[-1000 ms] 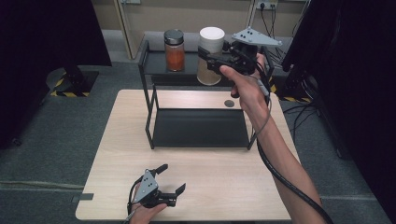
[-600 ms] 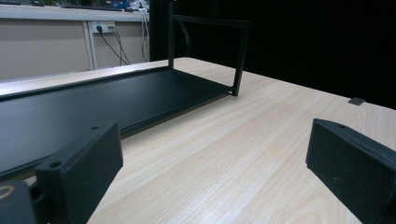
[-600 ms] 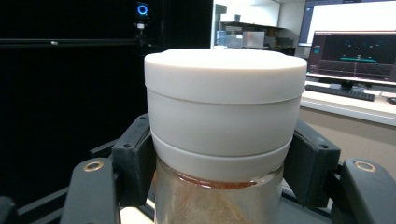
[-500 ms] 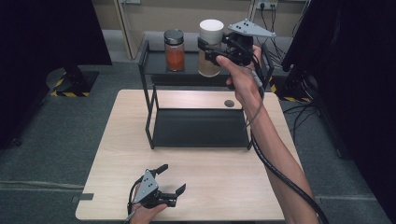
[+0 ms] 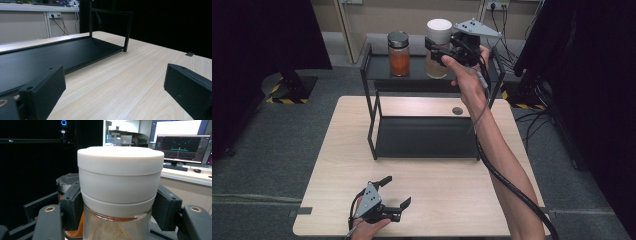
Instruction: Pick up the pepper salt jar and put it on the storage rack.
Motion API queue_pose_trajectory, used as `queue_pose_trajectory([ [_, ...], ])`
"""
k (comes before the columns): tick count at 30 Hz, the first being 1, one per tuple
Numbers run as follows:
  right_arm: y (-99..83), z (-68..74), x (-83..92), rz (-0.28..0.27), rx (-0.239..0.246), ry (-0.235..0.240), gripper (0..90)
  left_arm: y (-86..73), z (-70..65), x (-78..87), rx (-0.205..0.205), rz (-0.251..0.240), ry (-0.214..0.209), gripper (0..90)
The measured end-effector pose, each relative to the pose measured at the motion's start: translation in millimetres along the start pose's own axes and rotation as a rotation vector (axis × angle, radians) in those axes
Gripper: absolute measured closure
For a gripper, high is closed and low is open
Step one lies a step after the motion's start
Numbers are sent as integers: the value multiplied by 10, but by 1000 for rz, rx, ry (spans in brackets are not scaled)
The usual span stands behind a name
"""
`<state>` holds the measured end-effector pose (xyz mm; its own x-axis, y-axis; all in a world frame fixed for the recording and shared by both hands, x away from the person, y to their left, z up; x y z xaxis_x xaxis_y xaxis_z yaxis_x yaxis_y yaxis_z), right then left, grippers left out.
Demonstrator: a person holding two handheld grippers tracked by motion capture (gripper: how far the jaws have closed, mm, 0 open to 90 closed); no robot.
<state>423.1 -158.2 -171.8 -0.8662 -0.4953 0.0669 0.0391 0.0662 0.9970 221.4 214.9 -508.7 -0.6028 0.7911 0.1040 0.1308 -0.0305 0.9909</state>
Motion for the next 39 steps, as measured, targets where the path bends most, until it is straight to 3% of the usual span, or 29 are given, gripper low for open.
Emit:
queue_pose_trajectory([
  [22,-102,0,-315,19,-4,-63,352,2,-29,-8,-5,2,-13,33],
  [39,-206,-7,-348,15,-16,-82,351,1,-32,-10,-6,3,-13,32],
])
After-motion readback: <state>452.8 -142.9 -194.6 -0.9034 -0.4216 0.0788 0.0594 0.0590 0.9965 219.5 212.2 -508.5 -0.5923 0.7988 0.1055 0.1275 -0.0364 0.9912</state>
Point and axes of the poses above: each handheld gripper's, and its own axes: x roughly backward along the jaws, y roughly out of its top, z roughly to its left, the point moved 4 cm from there along -x, roughly forward along the jaws, and after that the axes turned 6 degrees about -y, right-handed, at the moved point
